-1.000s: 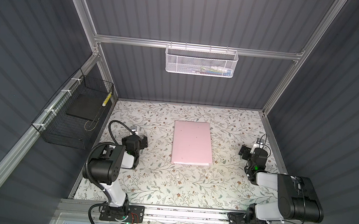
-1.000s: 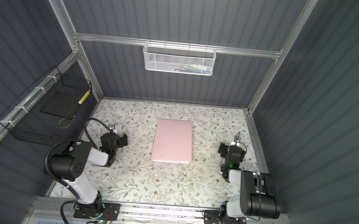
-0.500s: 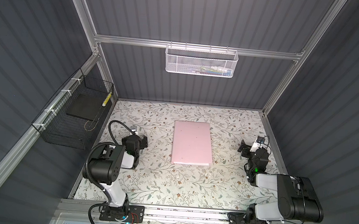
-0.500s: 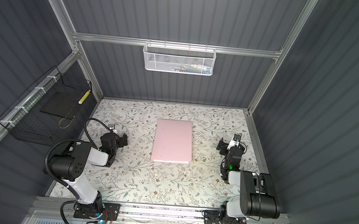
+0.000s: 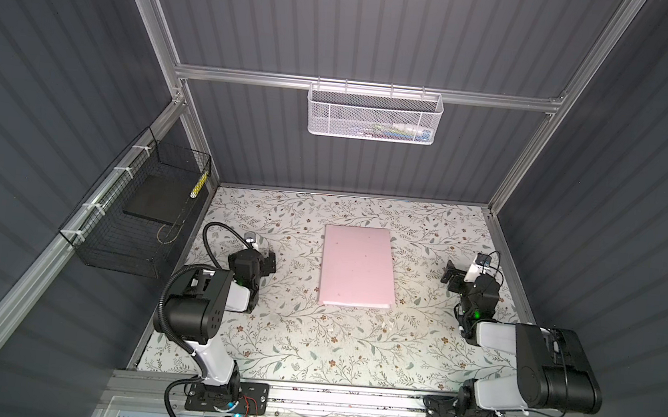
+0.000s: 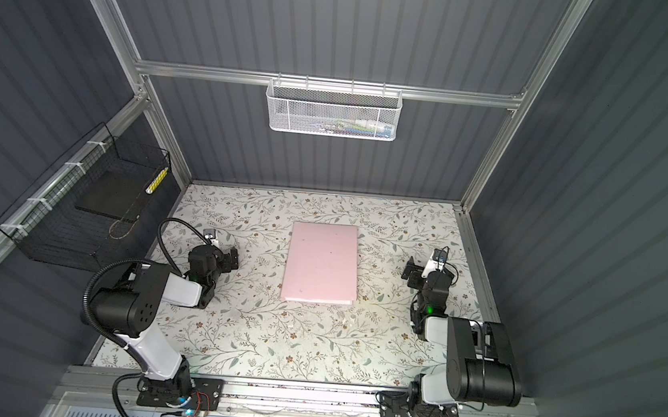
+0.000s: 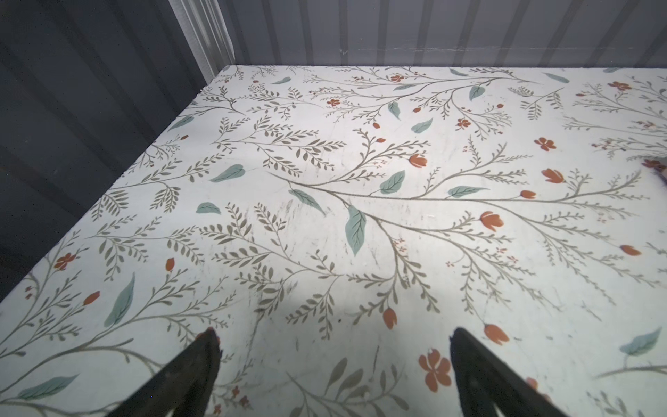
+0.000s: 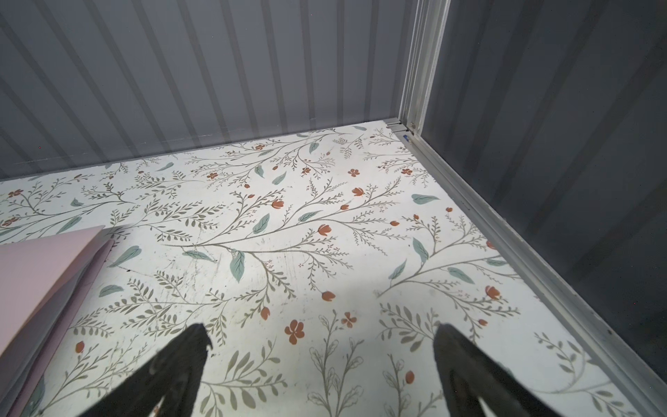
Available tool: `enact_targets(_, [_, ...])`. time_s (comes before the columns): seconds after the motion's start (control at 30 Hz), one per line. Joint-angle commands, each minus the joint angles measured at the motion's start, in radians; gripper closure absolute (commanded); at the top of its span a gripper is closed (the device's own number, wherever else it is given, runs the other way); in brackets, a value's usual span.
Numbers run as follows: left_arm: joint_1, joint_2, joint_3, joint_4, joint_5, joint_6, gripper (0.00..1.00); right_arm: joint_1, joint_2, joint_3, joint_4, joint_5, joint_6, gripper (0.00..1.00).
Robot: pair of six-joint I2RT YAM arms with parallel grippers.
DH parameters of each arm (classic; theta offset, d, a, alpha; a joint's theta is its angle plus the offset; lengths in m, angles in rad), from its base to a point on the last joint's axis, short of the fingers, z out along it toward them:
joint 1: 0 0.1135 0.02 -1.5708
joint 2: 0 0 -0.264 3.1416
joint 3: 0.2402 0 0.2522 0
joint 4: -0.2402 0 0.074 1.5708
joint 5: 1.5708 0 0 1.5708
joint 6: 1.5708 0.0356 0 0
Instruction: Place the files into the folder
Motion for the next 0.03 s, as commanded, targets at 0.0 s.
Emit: enact_targets(0.0, [0.004,-0.001,0.003,0.014,0.02,0.025,0.0,-0.003,0.001,0.006,0.016,-0.012,-0.002,0.01])
